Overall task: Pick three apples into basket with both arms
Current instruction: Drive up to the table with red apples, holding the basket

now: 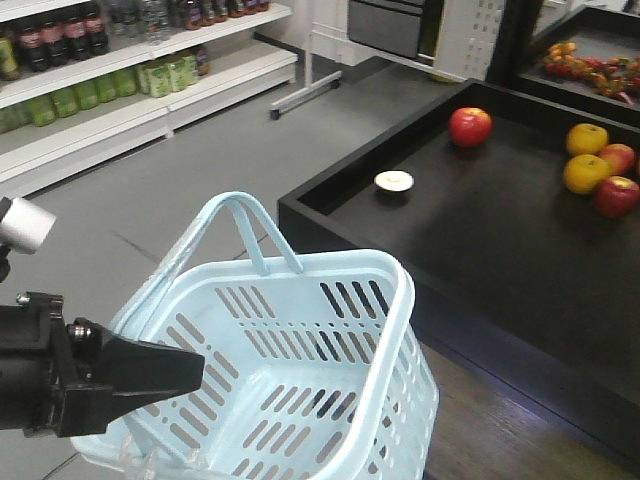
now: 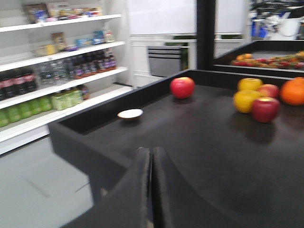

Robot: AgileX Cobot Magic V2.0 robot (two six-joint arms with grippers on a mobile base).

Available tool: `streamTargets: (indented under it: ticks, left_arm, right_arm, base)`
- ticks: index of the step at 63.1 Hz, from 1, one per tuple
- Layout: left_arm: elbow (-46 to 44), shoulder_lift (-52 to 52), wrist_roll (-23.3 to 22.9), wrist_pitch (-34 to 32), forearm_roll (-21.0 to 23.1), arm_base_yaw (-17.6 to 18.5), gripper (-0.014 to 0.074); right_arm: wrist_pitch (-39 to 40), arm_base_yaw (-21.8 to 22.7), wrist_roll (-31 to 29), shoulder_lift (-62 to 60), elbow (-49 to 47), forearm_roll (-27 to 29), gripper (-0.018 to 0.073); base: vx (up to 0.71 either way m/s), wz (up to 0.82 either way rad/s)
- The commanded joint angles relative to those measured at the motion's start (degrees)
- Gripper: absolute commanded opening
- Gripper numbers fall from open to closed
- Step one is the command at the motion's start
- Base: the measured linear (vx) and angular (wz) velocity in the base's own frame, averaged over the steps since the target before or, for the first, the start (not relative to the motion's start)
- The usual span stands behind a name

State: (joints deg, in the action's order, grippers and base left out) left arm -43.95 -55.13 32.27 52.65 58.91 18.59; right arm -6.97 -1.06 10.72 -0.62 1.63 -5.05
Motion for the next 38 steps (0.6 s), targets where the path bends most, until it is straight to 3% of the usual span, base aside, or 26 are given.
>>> streamTargets:
  ticks: [1,38]
  left_arm:
    - [-1.68,0.81,0.19,-1.43,4.66,0.36,-0.0008]
    - [-1.68,0.81,0.19,-1.43,4.66,0.36,-0.0008]
  right_arm:
    - [4.32,0.42,-0.23,-0.59,0.86,-0.59,-0.0001]
    - [4.32,0.42,-0.23,-0.59,0.86,-0.59,-0.0001]
  base:
    - [0.16,-0.67]
    - [0.13,-0.56]
